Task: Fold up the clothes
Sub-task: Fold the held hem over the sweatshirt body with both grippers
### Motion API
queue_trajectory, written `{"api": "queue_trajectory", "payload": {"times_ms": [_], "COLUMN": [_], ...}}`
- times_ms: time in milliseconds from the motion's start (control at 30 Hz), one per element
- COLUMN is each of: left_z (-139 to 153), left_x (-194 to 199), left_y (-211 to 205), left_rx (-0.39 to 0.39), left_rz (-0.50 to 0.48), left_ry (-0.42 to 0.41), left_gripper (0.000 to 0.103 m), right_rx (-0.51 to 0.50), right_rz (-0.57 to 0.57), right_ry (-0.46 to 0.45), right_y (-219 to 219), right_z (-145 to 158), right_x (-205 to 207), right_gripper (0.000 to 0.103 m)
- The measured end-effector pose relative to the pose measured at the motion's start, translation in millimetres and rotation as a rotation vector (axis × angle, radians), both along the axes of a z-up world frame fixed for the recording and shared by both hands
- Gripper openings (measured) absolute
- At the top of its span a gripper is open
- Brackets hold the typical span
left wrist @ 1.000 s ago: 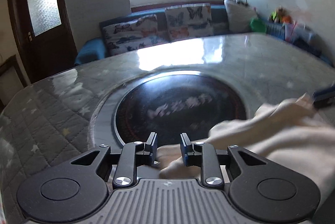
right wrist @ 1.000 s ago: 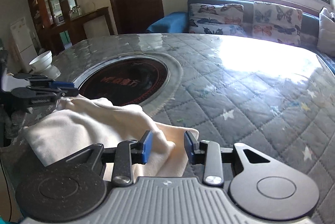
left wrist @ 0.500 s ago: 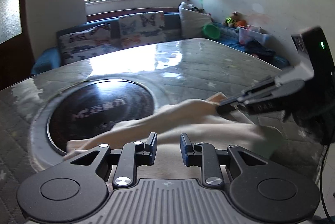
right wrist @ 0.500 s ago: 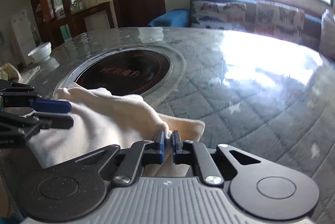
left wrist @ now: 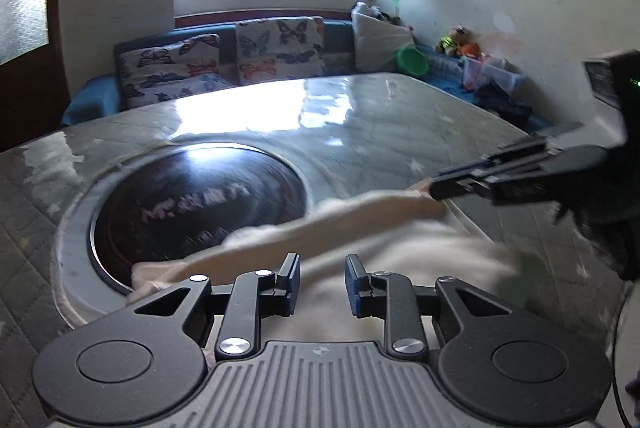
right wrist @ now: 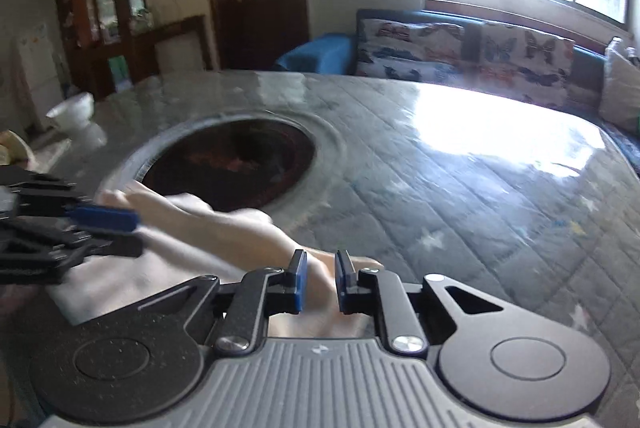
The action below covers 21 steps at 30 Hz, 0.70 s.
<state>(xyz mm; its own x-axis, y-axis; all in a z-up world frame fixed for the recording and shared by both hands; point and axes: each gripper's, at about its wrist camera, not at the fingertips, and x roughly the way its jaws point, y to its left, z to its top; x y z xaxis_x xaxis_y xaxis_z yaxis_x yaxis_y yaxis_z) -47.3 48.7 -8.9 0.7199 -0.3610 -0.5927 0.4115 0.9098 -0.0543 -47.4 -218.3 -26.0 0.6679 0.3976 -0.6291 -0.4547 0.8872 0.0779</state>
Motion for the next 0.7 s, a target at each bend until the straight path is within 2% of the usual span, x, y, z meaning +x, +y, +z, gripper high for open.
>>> {"api": "queue_trajectory", "payload": {"times_ms": [100, 267, 500, 700], "left_z": [0.4, -8.4, -18.7, -19.8], "left_x": [19.4, 44.6, 49.2, 48.0], "left_y": [5.4, 10.6, 8.6, 8.6], "left_rx": [-0.02, -0.035, -0.015, -0.009], "left_rz": [0.047, 0.098, 0.108, 0.109], "left_ry": [0.024, 0.07, 0.08, 0.071], "left_gripper": [0.026, 0.026, 0.027, 0.028], "right_rx": [0.04, 0.035, -0.046, -0.065], "right_rz": [0.05, 0.105, 0.125, 0.142], "right_ry": [0.012, 0.026, 0.044, 0.026], "right_y": [16.6, 50.8, 82.2, 85.9], "right_z": [6.2, 0.5, -22.7, -20.1], "right_x": [7.0, 23.8, 38.5, 31.9], "right_gripper": [0.014, 0.013, 0.013, 0.014]}}
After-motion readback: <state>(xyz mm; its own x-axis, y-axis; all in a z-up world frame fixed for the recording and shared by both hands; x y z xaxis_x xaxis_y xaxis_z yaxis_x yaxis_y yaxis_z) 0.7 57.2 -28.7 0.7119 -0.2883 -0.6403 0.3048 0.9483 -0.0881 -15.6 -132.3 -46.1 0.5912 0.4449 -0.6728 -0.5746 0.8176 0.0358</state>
